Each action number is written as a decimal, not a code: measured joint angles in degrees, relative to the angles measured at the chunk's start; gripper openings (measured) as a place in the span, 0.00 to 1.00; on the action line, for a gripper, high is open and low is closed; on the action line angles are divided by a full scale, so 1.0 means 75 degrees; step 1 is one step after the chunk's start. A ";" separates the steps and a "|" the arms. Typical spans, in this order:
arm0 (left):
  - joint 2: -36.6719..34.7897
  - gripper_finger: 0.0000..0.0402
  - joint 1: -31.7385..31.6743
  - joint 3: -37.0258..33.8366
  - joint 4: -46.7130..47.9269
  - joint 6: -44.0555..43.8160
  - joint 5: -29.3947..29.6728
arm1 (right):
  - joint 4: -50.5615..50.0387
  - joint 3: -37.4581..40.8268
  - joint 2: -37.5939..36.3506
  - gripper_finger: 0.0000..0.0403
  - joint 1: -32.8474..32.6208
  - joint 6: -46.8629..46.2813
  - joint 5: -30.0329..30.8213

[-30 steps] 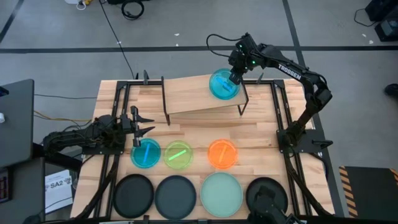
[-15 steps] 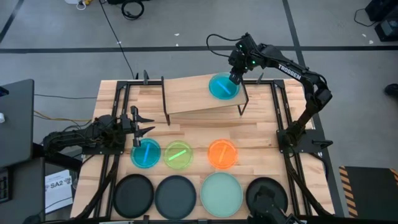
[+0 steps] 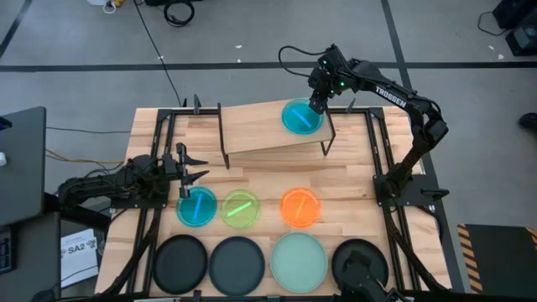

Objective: Place and stack plates onto a shelf
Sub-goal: Put the dark green plate on the shelf

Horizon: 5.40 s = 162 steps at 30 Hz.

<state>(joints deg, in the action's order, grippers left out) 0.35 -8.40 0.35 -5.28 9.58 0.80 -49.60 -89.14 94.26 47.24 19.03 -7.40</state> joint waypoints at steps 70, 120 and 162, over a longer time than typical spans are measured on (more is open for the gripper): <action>0.9220 0.35 0.3938 0.5459 -0.0095 -0.1939 0.0431 | -0.1117 0.0031 -0.2638 0.49 -0.2329 -0.0922 -0.0629; 1.1970 0.35 0.5729 0.6256 0.3612 -0.9206 0.0428 | 0.8393 0.8472 -0.5461 0.49 -0.7944 -0.3780 0.0857; 1.2516 0.04 0.5677 0.6270 0.2771 -0.9425 0.0262 | 0.8604 0.8457 -0.5461 0.49 -0.7941 -0.3716 0.0860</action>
<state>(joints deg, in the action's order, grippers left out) 94.22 34.17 47.37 15.50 -61.10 2.76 14.93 -25.71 53.30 -12.32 -8.84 -0.95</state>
